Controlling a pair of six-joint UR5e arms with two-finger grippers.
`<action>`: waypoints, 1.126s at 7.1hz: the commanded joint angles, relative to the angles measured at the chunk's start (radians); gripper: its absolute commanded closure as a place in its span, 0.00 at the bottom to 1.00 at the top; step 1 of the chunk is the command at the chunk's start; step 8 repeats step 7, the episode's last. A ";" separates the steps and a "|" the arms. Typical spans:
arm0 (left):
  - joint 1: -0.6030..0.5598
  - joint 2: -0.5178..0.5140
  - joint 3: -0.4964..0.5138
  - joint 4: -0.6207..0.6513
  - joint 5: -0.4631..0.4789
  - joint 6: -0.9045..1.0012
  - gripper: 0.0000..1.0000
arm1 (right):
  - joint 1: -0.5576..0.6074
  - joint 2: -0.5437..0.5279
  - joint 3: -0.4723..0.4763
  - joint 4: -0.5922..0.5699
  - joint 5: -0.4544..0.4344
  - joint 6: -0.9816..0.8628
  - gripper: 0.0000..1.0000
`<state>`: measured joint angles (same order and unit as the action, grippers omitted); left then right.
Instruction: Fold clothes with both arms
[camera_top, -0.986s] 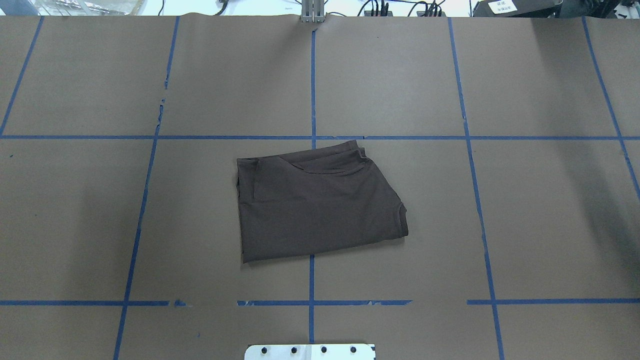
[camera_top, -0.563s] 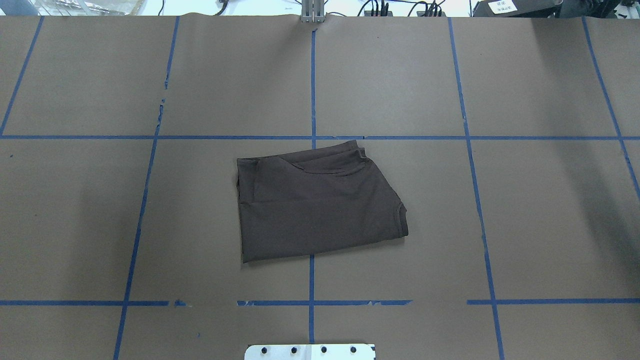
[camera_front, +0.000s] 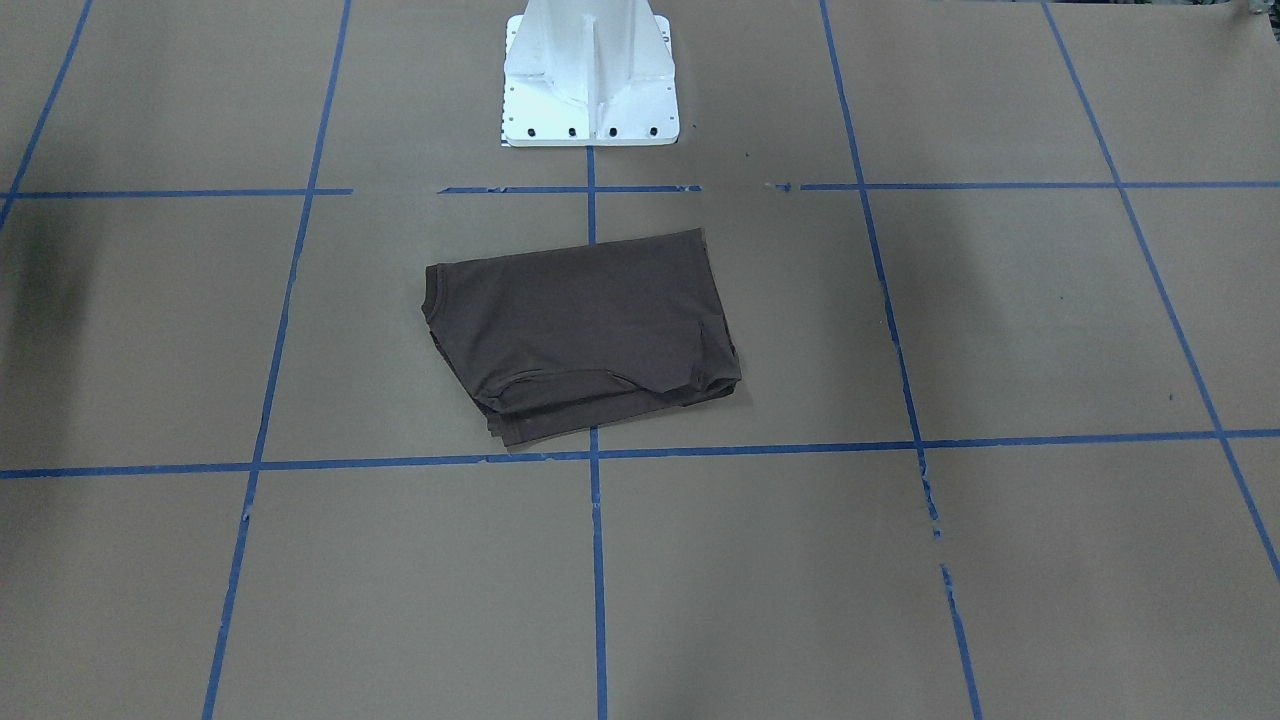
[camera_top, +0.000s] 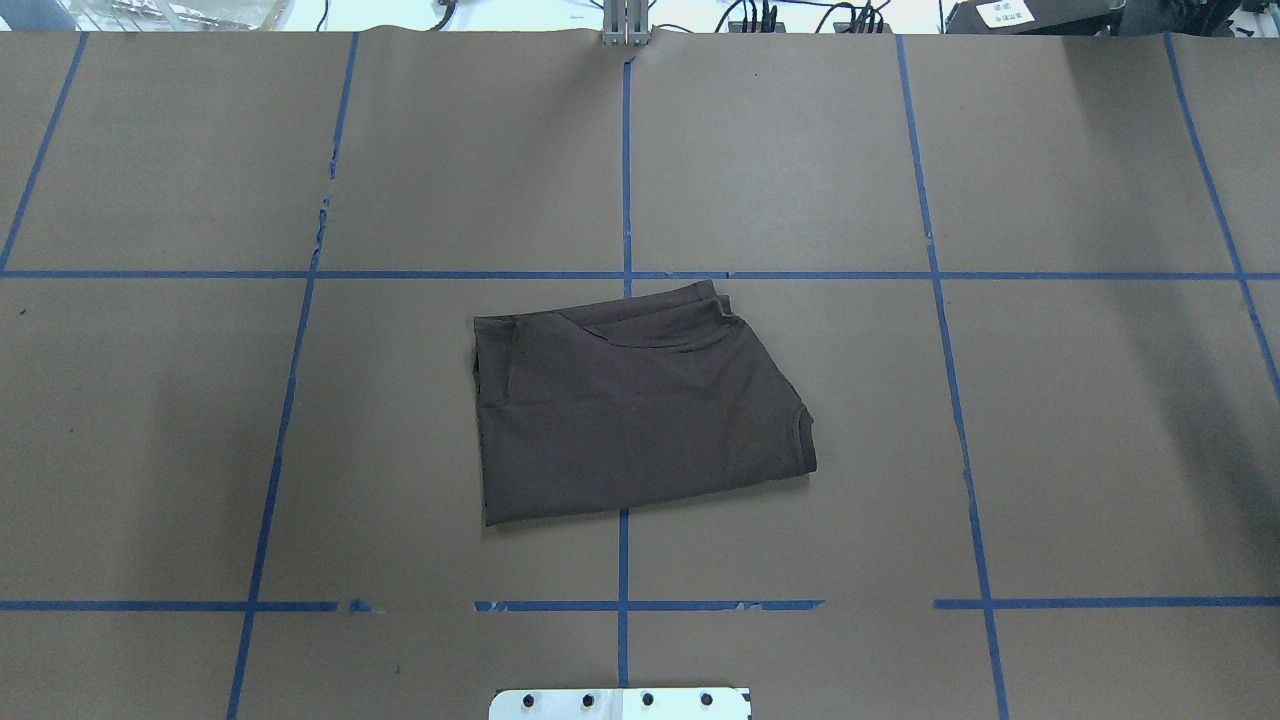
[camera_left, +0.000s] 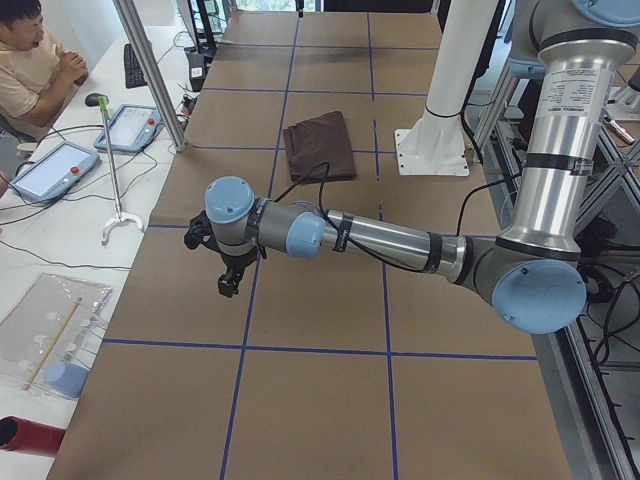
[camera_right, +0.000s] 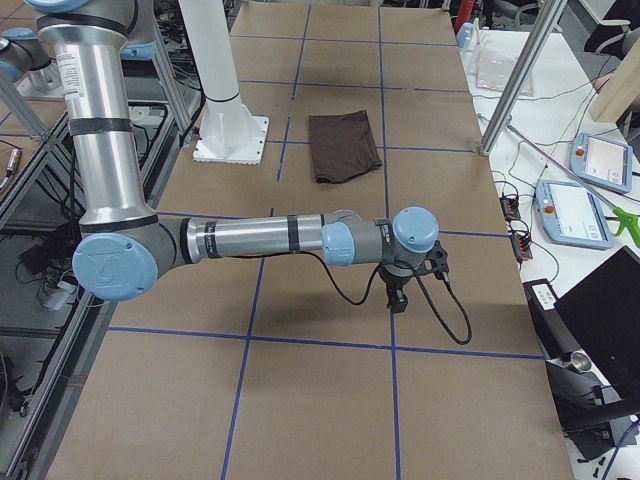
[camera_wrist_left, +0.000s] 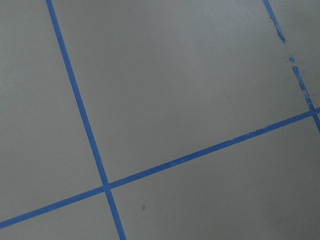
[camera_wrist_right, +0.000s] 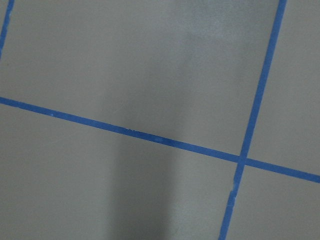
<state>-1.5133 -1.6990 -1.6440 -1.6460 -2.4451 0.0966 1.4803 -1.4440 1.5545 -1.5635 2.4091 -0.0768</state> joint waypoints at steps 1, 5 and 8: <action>0.004 0.002 0.004 0.003 0.005 -0.008 0.00 | 0.002 -0.010 0.001 -0.006 -0.056 0.003 0.00; -0.005 0.048 0.013 0.014 0.044 -0.003 0.00 | 0.018 -0.038 -0.005 -0.007 -0.038 0.006 0.00; -0.005 0.051 0.015 0.017 0.040 -0.006 0.00 | 0.028 -0.053 -0.005 -0.007 0.002 0.005 0.00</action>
